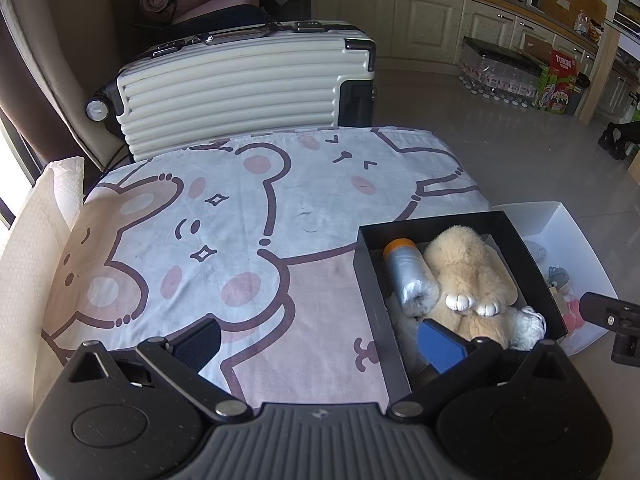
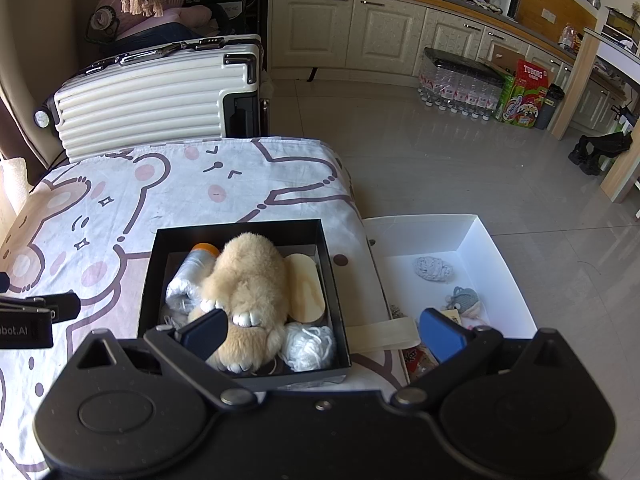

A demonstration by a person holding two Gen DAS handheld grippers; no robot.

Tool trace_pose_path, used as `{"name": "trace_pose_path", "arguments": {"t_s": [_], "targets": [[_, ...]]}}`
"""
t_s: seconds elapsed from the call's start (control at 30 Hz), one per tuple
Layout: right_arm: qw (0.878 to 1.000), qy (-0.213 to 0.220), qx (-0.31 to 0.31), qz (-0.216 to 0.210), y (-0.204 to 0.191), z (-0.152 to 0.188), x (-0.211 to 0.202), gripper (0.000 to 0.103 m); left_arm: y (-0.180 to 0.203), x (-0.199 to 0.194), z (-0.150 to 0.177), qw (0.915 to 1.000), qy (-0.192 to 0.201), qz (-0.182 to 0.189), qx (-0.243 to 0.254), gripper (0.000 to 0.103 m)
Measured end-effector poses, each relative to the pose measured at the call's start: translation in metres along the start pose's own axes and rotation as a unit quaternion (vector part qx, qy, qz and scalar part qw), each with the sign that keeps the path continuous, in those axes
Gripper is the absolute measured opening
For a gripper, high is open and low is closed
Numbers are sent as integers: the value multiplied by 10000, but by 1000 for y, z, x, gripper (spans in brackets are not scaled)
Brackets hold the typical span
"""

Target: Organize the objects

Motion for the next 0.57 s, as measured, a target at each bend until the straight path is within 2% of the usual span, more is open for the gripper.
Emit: {"name": "trace_pose_path", "arguments": {"t_s": [0.57], "targets": [[10000,0,1,-5,0,1,0,103,2,0,2,10000,-9,21,38,103]]}}
Point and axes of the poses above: each gripper's, at about its wrist camera, not at the fingertips, and x roughly the way its jaws point, y to its right, z to its underside, the point moved 1 cm from there along x, roughly the way its jaws point, and after that the axes turned 12 degrees about -x, right-handed, at the moved point
